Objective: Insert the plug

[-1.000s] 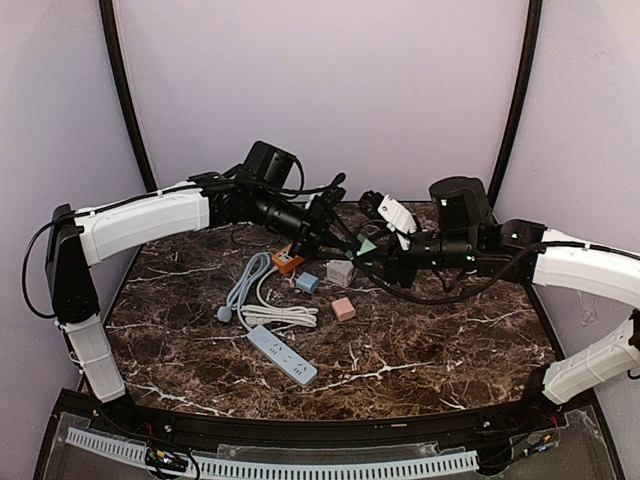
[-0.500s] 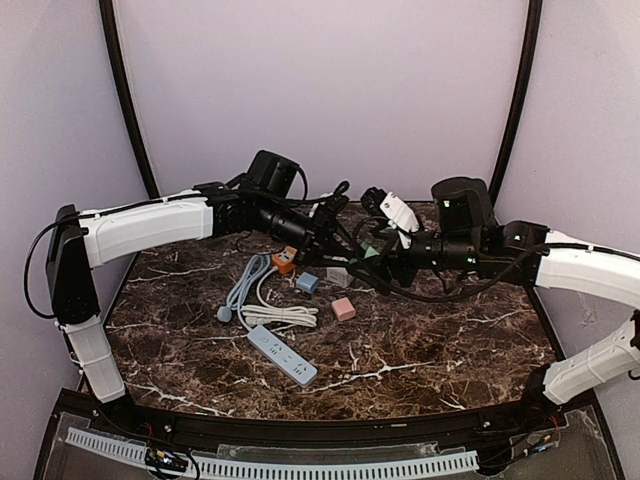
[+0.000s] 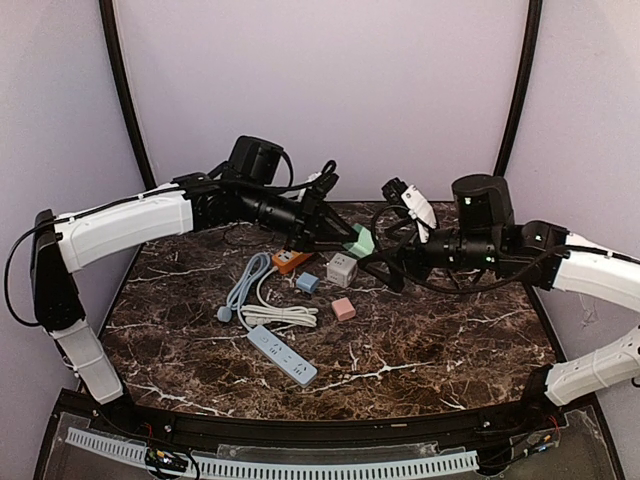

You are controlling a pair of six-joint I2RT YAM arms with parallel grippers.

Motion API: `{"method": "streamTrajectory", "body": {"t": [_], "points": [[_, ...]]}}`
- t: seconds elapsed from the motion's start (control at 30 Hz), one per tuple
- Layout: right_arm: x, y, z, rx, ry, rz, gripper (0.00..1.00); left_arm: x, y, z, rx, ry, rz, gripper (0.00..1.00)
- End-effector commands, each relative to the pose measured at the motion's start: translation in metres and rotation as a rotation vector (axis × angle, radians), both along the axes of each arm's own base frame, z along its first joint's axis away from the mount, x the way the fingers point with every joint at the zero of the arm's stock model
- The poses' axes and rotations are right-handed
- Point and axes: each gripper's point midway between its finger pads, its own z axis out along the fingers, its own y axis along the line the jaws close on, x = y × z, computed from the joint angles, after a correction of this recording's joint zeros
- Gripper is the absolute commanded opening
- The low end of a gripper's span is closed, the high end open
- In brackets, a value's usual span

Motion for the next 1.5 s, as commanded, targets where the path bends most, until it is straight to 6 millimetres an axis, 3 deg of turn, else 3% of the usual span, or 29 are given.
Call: {"method": "streamTrajectory", "body": {"t": [0.0, 0.33, 0.5, 0.73, 1.13, 1.47], "points": [[0.002, -0.007, 0.022, 0.138, 0.188, -0.003, 0.99, 0.002, 0.018, 0.024, -0.023, -0.136, 0.041, 0.01], [0.035, -0.04, 0.051, 0.445, 0.598, 0.026, 0.99, 0.02, 0.022, 0.059, -0.184, -0.248, 0.122, 0.01], [0.03, -0.037, 0.078, 0.587, 0.668, 0.128, 0.99, 0.027, 0.013, 0.074, -0.269, -0.235, 0.133, 0.01], [0.026, -0.032, 0.095, 0.689, 0.729, 0.209, 0.98, 0.036, -0.001, 0.08, -0.336, -0.179, 0.128, 0.01], [0.032, -0.027, 0.094, 0.687, 0.772, 0.201, 0.88, 0.048, -0.02, 0.083, -0.374, -0.114, 0.097, 0.01], [0.04, -0.022, 0.094, 0.697, 0.784, 0.183, 0.77, 0.04, -0.024, 0.088, -0.412, -0.072, 0.053, 0.01]]}}
